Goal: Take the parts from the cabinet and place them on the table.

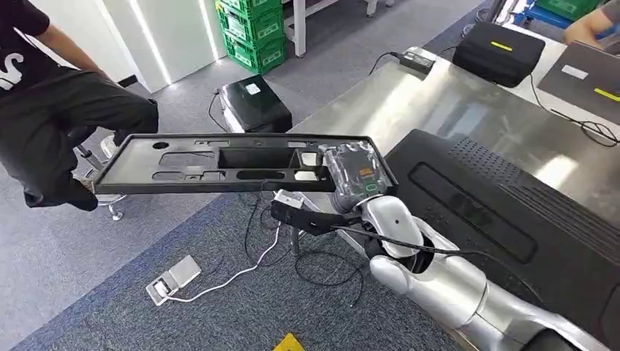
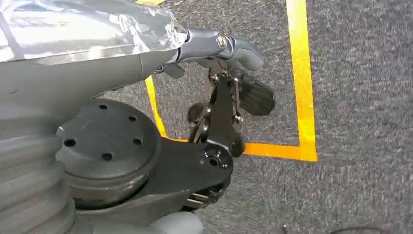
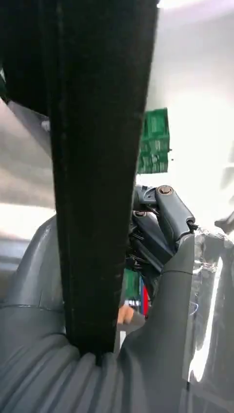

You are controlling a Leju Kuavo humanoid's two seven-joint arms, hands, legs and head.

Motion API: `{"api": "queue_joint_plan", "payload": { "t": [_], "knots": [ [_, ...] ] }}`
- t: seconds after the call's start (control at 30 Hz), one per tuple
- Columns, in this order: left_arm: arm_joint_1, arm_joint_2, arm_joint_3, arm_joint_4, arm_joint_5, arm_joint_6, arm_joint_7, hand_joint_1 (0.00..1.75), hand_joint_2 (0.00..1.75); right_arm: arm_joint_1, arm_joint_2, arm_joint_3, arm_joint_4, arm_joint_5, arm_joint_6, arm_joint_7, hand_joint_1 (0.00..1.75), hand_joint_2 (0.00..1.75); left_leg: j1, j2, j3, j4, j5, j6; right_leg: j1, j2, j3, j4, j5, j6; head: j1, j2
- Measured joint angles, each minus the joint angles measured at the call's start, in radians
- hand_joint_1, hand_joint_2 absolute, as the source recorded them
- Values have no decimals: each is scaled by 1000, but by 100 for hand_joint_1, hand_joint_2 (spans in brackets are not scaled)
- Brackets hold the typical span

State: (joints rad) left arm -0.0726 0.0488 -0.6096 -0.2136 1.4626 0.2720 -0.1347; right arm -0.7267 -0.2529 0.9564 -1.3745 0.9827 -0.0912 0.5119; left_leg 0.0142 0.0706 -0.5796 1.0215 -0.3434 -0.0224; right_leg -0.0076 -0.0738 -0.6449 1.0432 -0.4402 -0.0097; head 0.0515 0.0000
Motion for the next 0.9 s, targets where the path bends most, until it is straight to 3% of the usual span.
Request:
{"api": "queue_joint_plan", "payload": {
  "t": [0.03,0.13,0.17,0.2,0.23,0.3,0.33,0.37,0.4,0.43,0.47,0.5,0.53,0.6,0.67,0.7,0.73,0.77,0.83,0.87,0.9],
  "knots": [
    [-1,0,0,0,0,0,0,0,175,0,1,0,0,0,0,0,175,175,-6,9,0,7,-6,-8,8,15,2,-6,0,-14,2,0],
    [-3,0,-1,0,-1,-1,0,0,175,-1,0,0,0,-1,0,4,175,175,-2,35,10,2,-12,-22,13,47,-1,-4,-4,-31,-9,0],
    [-4,1,-1,0,-2,-3,0,0,175,-2,0,0,0,-1,0,4,175,175,2,35,11,9,-20,-30,6,57,6,-12,2,-40,-7,0],
    [-5,1,-1,0,-3,-3,0,0,175,-4,0,0,0,0,0,4,175,175,6,-5,8,38,-40,-34,6,63,8,-12,2,-44,-9,0],
    [-4,1,-1,0,-3,-3,0,0,175,-5,1,0,0,0,0,7,175,175,6,-35,-19,100,-80,-34,5,71,8,-12,2,-51,-17,0],
    [-2,1,-1,0,-3,-3,0,0,175,-4,2,0,0,-1,0,7,175,175,6,-57,-99,264,-157,-36,9,92,7,-12,0,-55,-34,0],
    [-2,1,-1,0,-3,-3,0,0,175,-3,2,0,0,-1,0,7,175,175,5,-60,-130,322,-170,-35,11,104,8,-12,0,-56,-38,0],
    [0,1,-1,0,-3,-3,1,0,175,-3,2,0,0,-1,0,7,175,175,5,-62,-139,331,-158,-33,13,117,9,-11,0,-56,-40,0],
    [1,1,-2,0,-3,-3,1,0,175,-3,2,0,0,-1,0,7,175,175,4,-63,-124,289,-121,-29,14,132,11,-11,0,-56,-43,0],
    [2,2,-2,0,-3,-3,1,0,175,-3,2,0,0,-1,0,7,175,175,4,-68,-92,212,-70,-24,14,146,14,-10,0,-55,-46,0],
    [2,2,-2,0,-3,-3,1,0,175,-3,2,0,0,-1,0,7,175,175,4,-89,-53,117,-17,-20,13,158,16,-9,0,-55,-50,0],
    [4,2,-2,0,-3,-3,1,0,175,-3,2,0,0,-1,0,7,175,175,6,-133,-27,44,12,-16,11,166,14,-9,-1,-52,-53,0],
    [5,3,-2,1,-3,-3,1,0,175,-4,3,0,0,-1,0,7,175,175,9,-149,-19,16,4,-13,16,178,8,0,-3,-48,-54,0],
    [1,2,-2,1,-6,-3,2,0,175,-4,4,0,0,-1,0,7,175,175,-1,-130,-20,15,3,-12,5,196,1,-5,2,-35,-48,0],
    [-2,2,-3,1,-6,-3,2,0,175,-4,2,0,0,-1,0,9,175,175,3,-110,-14,3,9,1,3,217,0,-9,6,-19,-52,0],
    [-4,2,-4,0,-7,-3,2,0,175,-2,-1,-1,0,-1,0,9,175,175,6,-93,-6,-9,14,6,5,181,-3,10,-6,-18,-50,0],
    [-3,2,-5,1,-8,-3,3,0,175,-4,-2,0,0,-1,1,9,175,175,4,-88,-3,-15,17,13,11,130,-23,51,-37,-16,-39,0],
    [-3,2,-6,1,-8,-2,3,0,175,-5,-2,-1,0,-1,2,9,175,175,2,-76,-4,-15,17,15,10,103,-60,125,-76,-13,-31,0],
    [0,3,-8,1,-8,1,3,0,175,-2,-2,-1,0,-2,3,11,175,175,-1,-53,-5,-13,15,17,3,85,-131,273,-133,-9,-23,0],
    [0,3,-9,1,-8,2,3,0,175,0,-2,-1,0,-2,4,11,175,175,-1,-40,-4,-12,14,16,-1,82,-146,300,-129,-6,-20,0],
    [0,3,-10,1,-8,2,3,0,175,0,-3,-1,0,-1,6,11,175,175,-1,-29,-4,-10,11,14,-4,81,-134,273,-104,-4,-15,0]
  ]
}}
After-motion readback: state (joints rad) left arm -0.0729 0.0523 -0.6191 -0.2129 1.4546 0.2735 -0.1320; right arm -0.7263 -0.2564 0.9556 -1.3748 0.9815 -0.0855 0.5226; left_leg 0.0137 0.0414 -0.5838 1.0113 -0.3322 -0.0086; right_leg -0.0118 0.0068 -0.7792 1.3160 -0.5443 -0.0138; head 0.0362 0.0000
